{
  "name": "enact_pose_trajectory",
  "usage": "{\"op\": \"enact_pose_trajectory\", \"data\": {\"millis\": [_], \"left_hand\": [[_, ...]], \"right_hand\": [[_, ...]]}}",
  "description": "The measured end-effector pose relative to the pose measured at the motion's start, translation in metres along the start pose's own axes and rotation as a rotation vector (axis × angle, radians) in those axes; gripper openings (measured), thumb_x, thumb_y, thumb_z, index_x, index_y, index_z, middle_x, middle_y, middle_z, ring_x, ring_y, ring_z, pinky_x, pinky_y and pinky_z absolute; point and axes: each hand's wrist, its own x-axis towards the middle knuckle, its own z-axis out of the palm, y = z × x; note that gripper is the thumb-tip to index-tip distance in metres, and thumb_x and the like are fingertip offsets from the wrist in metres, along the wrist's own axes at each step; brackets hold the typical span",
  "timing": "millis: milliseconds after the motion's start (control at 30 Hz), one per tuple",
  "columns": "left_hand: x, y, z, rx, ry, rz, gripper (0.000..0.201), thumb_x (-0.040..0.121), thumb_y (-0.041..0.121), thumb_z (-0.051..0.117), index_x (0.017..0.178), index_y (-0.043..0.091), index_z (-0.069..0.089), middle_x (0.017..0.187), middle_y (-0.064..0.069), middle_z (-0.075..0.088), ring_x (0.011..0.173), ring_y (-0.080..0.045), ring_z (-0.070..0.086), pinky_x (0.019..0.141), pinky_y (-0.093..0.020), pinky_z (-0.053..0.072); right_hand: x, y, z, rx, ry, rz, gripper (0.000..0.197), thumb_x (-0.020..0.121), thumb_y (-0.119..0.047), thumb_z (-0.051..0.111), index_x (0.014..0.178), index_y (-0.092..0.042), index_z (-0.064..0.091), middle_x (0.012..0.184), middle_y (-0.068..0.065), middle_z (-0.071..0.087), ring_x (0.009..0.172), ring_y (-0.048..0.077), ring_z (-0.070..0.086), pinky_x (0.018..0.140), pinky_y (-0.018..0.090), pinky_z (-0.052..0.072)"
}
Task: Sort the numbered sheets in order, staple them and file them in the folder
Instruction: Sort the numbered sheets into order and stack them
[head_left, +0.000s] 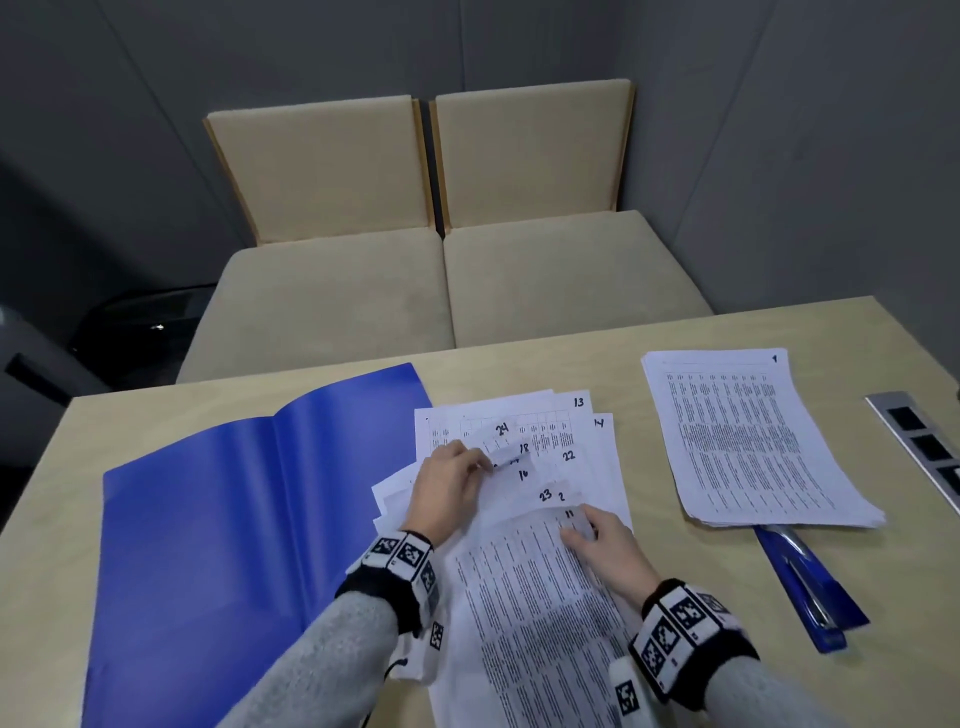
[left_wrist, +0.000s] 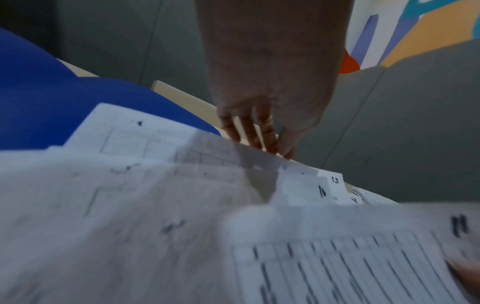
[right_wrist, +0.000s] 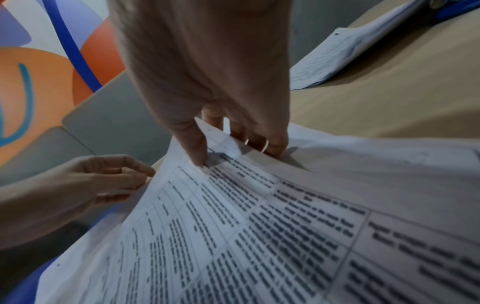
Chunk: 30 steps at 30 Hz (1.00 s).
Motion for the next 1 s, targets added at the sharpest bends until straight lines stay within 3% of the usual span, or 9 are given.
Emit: {"op": "enact_pose_trajectory", "data": {"millis": [133,267,467,533,600,667,733,867,1000], "left_hand": [[-0.019,0.004,0.012,0.049,-0.036,0.15,0.012,0.091,0.018,0.056,0.092,0.021,0.067,0.087,0.006,0.061,0.087,-0.014,0.05,0.08,-0.03,0.039],[-0.026,0.005,0.014,-0.012,0.0,0.146,0.015,0.092,0.017,0.05,0.101,0.021,0.062,0.096,0.009,0.064,0.095,-0.011,0.052,0.087,-0.027,0.039],[-0.032,0.012,0.015,0.102,0.009,0.28,0.023,0.092,0.015,0.047,0.114,0.021,0.053,0.109,0.01,0.066,0.116,-0.009,0.053,0.115,-0.041,0.025],[-0.041,0.017,0.017,0.116,-0.003,0.359,0.022,0.095,0.016,0.045,0.117,0.018,0.049,0.106,0.006,0.063,0.102,-0.011,0.057,0.11,-0.038,0.033],[-0.046,0.019,0.016,0.041,-0.009,0.312,0.025,0.094,0.014,0.047,0.119,0.015,0.049,0.104,0.0,0.052,0.081,-0.013,0.051,0.083,-0.029,0.047],[-0.047,0.018,0.015,-0.004,-0.026,0.224,0.031,0.093,0.014,0.046,0.124,0.014,0.046,0.111,-0.003,0.044,0.075,-0.014,0.05,0.063,-0.028,0.047],[-0.044,0.016,0.018,-0.004,-0.04,0.18,0.038,0.092,0.012,0.045,0.129,0.016,0.04,0.118,-0.003,0.041,0.088,-0.017,0.058,0.065,-0.035,0.052],[-0.03,0.006,0.02,-0.024,-0.007,-0.012,0.049,0.088,0.008,0.049,0.136,0.013,0.038,0.122,-0.004,0.047,0.109,-0.02,0.052,0.09,-0.036,0.046],[-0.012,-0.002,0.016,-0.055,-0.014,-0.216,0.043,0.09,0.008,0.047,0.132,0.015,0.041,0.122,-0.006,0.049,0.107,-0.025,0.054,0.091,-0.042,0.044]], "right_hand": [[0.001,-0.001,-0.003,0.005,0.028,0.014,0.022,0.092,-0.015,0.054,0.112,-0.014,0.064,0.109,0.0,0.068,0.103,0.017,0.061,0.092,0.033,0.048],[-0.001,0.001,-0.002,-0.018,0.017,0.047,0.027,0.092,-0.017,0.053,0.118,-0.014,0.061,0.114,0.001,0.067,0.107,0.018,0.061,0.095,0.033,0.047],[0.003,0.008,0.003,-0.092,0.009,0.078,0.045,0.091,-0.031,0.052,0.13,-0.009,0.051,0.131,0.006,0.057,0.121,0.022,0.052,0.104,0.04,0.042],[0.004,0.007,0.005,-0.097,0.016,0.074,0.041,0.092,-0.03,0.052,0.128,-0.01,0.053,0.129,0.005,0.057,0.12,0.022,0.052,0.102,0.039,0.042],[0.003,0.005,0.005,-0.11,0.023,0.068,0.037,0.092,-0.029,0.053,0.123,-0.01,0.055,0.126,0.006,0.059,0.118,0.023,0.054,0.101,0.04,0.043],[0.003,0.005,0.006,-0.122,0.022,0.052,0.035,0.092,-0.027,0.053,0.122,-0.01,0.055,0.125,0.006,0.059,0.117,0.022,0.053,0.1,0.039,0.043],[0.002,0.005,0.007,-0.126,0.023,0.054,0.036,0.093,-0.026,0.053,0.124,-0.009,0.054,0.127,0.004,0.057,0.119,0.022,0.052,0.101,0.037,0.042],[0.002,0.007,0.007,-0.1,0.014,0.073,0.047,0.091,-0.032,0.054,0.133,-0.009,0.049,0.136,0.005,0.053,0.125,0.021,0.048,0.106,0.04,0.039],[0.002,0.006,0.008,-0.112,0.01,0.067,0.041,0.093,-0.029,0.054,0.129,-0.008,0.051,0.134,-0.002,0.05,0.127,0.021,0.046,0.107,0.038,0.038]]}}
